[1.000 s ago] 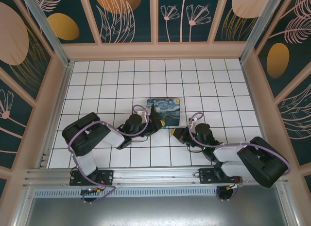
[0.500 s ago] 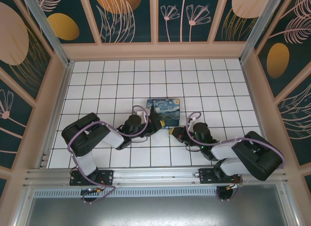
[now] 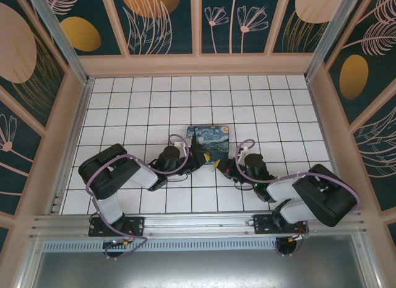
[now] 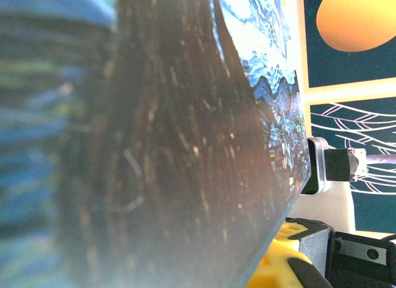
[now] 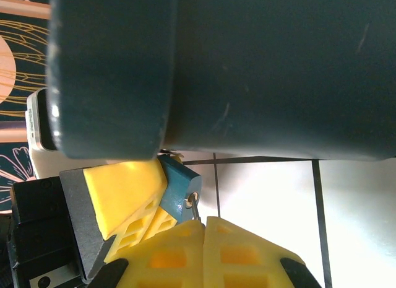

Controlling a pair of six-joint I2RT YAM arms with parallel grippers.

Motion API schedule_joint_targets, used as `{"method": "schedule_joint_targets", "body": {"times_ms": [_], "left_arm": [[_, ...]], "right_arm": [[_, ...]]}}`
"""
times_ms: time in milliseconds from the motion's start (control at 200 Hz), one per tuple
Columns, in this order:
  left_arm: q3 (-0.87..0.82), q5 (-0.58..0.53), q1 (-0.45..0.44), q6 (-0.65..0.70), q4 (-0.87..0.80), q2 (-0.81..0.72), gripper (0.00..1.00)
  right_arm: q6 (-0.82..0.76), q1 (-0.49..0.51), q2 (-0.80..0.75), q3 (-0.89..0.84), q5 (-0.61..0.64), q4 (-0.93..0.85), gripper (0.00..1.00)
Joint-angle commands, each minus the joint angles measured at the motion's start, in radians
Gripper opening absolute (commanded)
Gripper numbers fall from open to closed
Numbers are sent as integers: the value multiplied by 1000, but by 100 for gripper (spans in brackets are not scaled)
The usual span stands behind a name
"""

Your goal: Unlock the padlock with the key

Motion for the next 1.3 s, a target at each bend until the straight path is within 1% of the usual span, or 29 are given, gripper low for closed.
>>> {"method": "schedule_joint_targets", "body": {"times_ms": [0, 275, 410, 646, 816, 991, 1121, 1296], "left_arm": [[1, 26, 0, -1, 72, -16, 0], [4, 42, -2, -14, 81, -13, 0], [12, 72, 0, -55, 105, -10, 0], [22, 129, -1, -131, 148, -22, 0], [23, 155, -1, -157, 149, -51, 0], [28, 180, -1, -165, 130, -68, 0], [35, 183, -2, -166, 125, -69, 0], [45, 181, 0, -166, 123, -66, 0]], "right_arm": [[2, 8, 5, 26, 13, 38, 0], [0, 7, 3, 31, 18, 70, 0], [-3, 4, -5, 22, 24, 124, 0], [-32, -13, -38, 19, 16, 129, 0], [-65, -42, -79, 3, -7, 150, 0], [-93, -78, -118, 1, -59, 154, 0], [-109, -83, -135, 12, -89, 141, 0], [-105, -83, -153, 6, -88, 131, 0]]}}
